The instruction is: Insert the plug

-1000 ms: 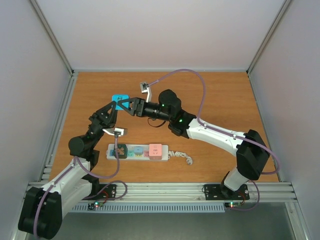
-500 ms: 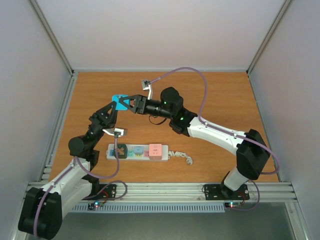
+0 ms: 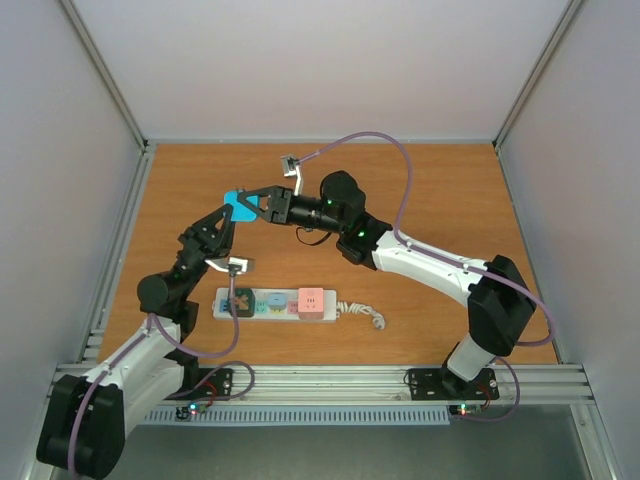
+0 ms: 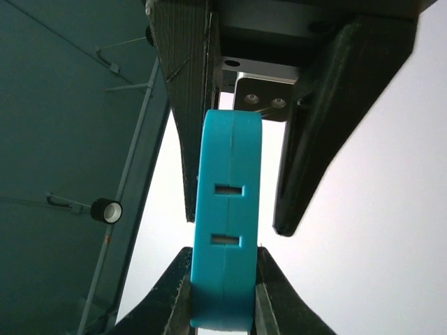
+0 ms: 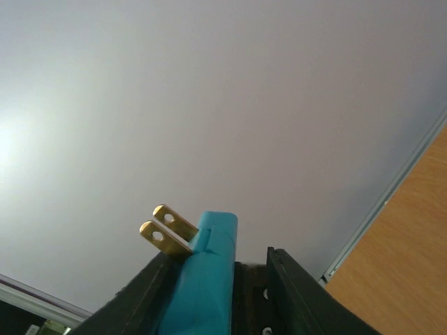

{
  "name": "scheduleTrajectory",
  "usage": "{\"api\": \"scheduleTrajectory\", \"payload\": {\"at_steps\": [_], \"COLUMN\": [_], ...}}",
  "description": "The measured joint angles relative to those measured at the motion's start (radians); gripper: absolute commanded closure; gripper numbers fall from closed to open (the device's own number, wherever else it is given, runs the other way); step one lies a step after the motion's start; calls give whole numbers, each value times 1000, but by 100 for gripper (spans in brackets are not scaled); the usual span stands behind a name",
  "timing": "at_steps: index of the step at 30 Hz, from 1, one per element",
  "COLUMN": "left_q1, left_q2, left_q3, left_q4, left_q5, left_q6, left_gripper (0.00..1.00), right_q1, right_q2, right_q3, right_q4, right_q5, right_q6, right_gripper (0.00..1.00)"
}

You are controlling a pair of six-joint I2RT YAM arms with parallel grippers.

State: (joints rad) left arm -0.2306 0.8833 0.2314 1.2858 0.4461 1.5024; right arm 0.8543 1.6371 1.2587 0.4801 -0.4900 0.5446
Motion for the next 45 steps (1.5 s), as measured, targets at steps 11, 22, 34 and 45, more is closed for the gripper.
{"api": "scheduleTrajectory", "payload": {"at_steps": [11,22,34,45], "left_q1": [2,2,-6,-3], "left_q2": [39,84,-119,266], "left_q3": [-13,-18,282,937], "left_q4": [5,14,-679,-2128], "left_q5": [0,8,-11,210], "left_q6": [36,59,-23,-197], "left_gripper": [99,99,99,99], "right_q1": [-13,-23,-35,-40], "right_q2": [16,28,-337,-567], "right_q3": [2,-1,-180,-461], "right_q4": [3,-14,-174,-206], "right_q5": [-17,-32,294,231], "right_q6": [43,113,-230,-739], "right_gripper": [89,49,4,8]}}
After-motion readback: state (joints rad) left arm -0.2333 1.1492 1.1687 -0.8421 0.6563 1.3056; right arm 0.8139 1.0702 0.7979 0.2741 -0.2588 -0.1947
